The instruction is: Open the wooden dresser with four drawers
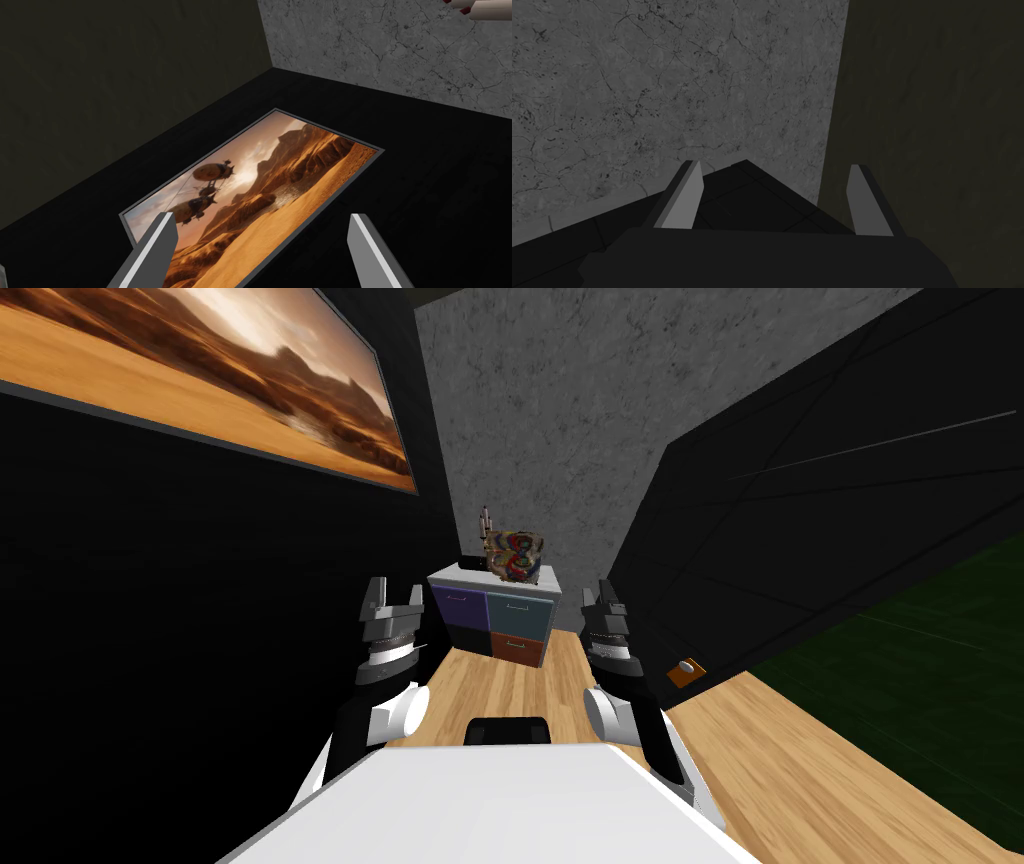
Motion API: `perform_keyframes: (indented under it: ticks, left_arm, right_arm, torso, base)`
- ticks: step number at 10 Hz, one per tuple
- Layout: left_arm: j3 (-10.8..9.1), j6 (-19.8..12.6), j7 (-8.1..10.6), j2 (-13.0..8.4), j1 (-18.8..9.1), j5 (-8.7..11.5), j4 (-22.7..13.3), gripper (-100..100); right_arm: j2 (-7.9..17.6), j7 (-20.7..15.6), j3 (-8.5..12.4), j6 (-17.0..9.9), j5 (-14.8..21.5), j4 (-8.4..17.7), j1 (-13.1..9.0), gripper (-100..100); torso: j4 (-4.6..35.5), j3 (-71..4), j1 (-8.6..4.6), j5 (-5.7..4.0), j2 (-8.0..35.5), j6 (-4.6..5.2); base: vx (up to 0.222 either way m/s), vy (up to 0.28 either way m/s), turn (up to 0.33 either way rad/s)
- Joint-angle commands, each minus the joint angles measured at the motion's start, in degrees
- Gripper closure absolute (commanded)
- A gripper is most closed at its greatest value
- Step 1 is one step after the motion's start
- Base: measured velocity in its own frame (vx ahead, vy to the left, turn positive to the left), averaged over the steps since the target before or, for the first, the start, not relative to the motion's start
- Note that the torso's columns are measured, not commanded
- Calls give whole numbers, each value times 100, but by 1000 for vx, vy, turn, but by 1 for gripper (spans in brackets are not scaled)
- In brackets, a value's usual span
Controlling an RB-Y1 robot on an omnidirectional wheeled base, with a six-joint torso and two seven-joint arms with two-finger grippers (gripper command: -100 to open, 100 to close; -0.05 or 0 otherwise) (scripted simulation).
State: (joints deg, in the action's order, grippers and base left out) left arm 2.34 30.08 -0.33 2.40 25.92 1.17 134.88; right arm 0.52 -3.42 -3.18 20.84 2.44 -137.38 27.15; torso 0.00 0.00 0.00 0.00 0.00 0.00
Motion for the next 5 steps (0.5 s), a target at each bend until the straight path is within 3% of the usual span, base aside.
perform_keyframes:
  ticks: [1,5]
  left_arm:
    - [0,0,0,0,0,0,0,0]
    - [0,0,0,0,0,0,1,0]
  right_arm:
    - [0,0,0,0,0,0,0,0]
    - [0,0,0,0,0,-1,0,0]
  torso:
    - [235,-467,0,0,232,0]
    - [1846,-3692,0,0,1845,0]
  base:
    - [0,0,0]
    - [0,0,0]
